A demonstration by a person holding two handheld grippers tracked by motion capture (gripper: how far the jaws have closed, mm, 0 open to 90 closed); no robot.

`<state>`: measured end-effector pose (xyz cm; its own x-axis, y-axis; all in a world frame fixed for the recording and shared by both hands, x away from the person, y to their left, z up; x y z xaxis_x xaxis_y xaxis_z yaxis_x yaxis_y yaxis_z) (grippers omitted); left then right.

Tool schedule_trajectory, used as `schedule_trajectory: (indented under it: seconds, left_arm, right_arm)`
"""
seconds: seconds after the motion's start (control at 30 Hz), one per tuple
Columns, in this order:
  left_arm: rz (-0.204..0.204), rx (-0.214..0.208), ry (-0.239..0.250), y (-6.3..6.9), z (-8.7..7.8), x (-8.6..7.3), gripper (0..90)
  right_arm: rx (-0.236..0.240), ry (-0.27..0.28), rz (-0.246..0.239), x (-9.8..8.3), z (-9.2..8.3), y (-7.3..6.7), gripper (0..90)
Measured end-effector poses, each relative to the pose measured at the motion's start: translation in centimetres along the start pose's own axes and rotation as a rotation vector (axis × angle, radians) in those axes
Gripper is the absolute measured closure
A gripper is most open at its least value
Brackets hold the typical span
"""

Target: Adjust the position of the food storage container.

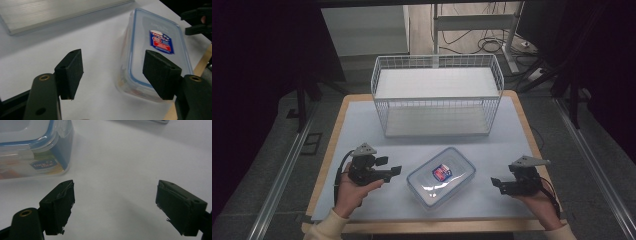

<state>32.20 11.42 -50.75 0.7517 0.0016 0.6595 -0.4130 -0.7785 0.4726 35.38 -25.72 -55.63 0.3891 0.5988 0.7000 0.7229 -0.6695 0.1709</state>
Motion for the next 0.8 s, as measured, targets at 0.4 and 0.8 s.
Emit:
schedule_trajectory:
  seconds: [0.4, 0.8]
  left_arm:
    - [0.035, -0.069, -0.028, 3.0, 0.3, 0.1, 34.6]
    - [0.143, -0.146, -0.089, 6.4, 1.6, -0.6, 74.2]
  right_arm:
    - [0.002, -0.004, 0.007, 0.0, 0.2, -0.1, 15.8]
    - [0.001, -0.011, 0.009, -0.1, 0.3, -0.1, 15.9]
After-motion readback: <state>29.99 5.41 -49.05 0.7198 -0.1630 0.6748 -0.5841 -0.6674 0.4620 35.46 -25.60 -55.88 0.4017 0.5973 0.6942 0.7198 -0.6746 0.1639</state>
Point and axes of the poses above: each handheld gripper's, and its own axes: z roughly forward along the jaws, x roughly out of its top, y roughly to its right, the point moved 9 cm from there along z, roughly forward along the jaws, and after that the axes turned 15 degrees about -z, right-handed, at the moved point
